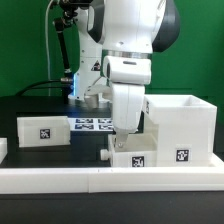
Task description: Assemble drawer
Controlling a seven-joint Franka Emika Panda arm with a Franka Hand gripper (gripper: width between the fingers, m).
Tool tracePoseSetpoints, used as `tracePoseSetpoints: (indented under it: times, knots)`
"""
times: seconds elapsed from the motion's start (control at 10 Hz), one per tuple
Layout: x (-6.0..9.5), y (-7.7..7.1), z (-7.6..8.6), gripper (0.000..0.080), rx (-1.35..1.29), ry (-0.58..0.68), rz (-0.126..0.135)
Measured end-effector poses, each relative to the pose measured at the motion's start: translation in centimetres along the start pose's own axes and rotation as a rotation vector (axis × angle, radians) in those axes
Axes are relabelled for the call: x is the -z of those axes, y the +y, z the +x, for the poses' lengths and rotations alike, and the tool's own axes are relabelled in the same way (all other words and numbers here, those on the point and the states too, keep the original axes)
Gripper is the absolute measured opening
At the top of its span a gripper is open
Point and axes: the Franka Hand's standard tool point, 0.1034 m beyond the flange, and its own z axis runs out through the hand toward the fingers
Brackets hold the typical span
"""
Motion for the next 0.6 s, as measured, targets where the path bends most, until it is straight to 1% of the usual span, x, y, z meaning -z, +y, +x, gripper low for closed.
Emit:
tracePoseSetpoints:
  times: [0.1, 0.2, 0.3, 0.4, 0.5, 0.6]
  knots:
    - [0.6, 0.5, -0.1, 0.0633, -0.002, -0.004, 0.004]
    - [1.2, 1.2, -0.2, 0.0646, -0.003, -0.006, -0.001]
    - [1.6, 1.9, -0.6, 0.0646, -0.005, -0.010, 0.001]
    - [2.0, 2.8, -1.3, 0.0649, 0.012, -0.017, 0.014]
    - [2.4, 4.1, -2.2, 0.0649, 0.024, -0.022, 0.020]
    - [2.6, 5.3, -3.1, 0.0649, 0.064, -0.025, 0.018]
